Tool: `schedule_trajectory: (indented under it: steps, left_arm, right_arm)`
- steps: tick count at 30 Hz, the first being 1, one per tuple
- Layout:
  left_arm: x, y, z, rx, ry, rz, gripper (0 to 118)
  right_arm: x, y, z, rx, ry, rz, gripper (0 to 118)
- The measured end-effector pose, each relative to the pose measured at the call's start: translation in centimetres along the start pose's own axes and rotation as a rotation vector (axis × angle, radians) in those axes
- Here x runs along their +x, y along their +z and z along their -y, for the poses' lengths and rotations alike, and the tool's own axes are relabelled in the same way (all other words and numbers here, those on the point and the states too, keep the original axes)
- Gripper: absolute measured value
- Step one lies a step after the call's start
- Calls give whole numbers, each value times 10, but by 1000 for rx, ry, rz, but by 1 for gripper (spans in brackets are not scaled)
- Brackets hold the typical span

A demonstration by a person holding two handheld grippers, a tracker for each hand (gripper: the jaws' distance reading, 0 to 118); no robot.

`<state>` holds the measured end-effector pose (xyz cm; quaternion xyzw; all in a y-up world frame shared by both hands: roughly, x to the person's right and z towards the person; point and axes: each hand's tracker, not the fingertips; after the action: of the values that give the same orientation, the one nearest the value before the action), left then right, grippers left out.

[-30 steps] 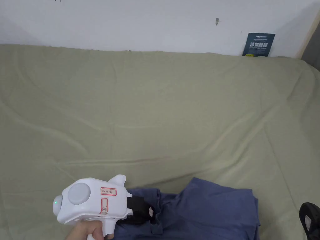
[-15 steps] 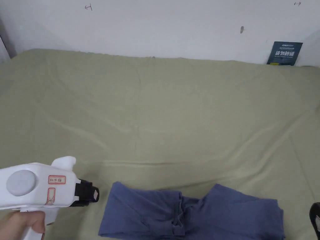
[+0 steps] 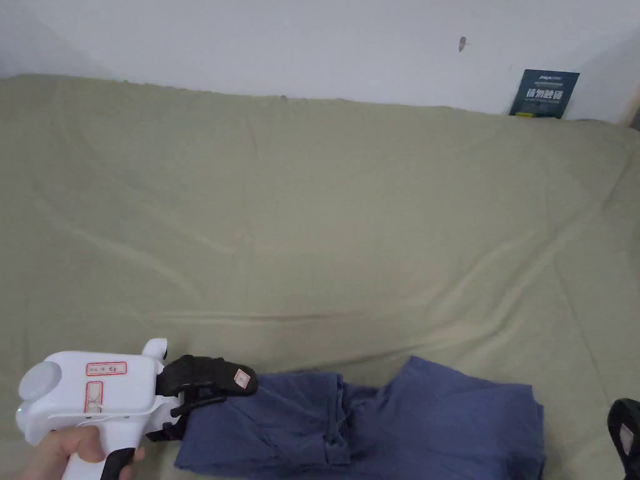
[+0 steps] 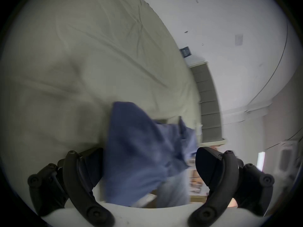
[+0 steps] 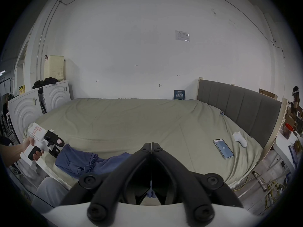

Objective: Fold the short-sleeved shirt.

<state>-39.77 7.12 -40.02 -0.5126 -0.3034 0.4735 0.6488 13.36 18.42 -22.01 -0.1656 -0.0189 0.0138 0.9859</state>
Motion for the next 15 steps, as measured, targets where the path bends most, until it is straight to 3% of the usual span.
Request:
schedule_trajectory:
  steps: [2,4,5,8,11,15]
  left_arm:
    - [-8,-15,4,11,-3,-95,19]
    - [-8,-24,12,29,-33,-173,17]
    - [-10,-16,15,38,-24,-105,17]
    - [43,-1,35,72,-119,-215,16]
    - [52,26,24,125,-120,-201,16]
    - [85,69,37,224,-166,-323,16]
  right_arm:
    - [0,1,1,-1,-7,1,1]
    - [0,4,1,-2,-12,-1,1]
    - [1,5,1,-4,-11,-4,1]
    - [3,8,1,3,3,-5,1]
    - [8,8,-2,14,-4,-6,1]
    - [12,9,-4,30,-20,-9,1]
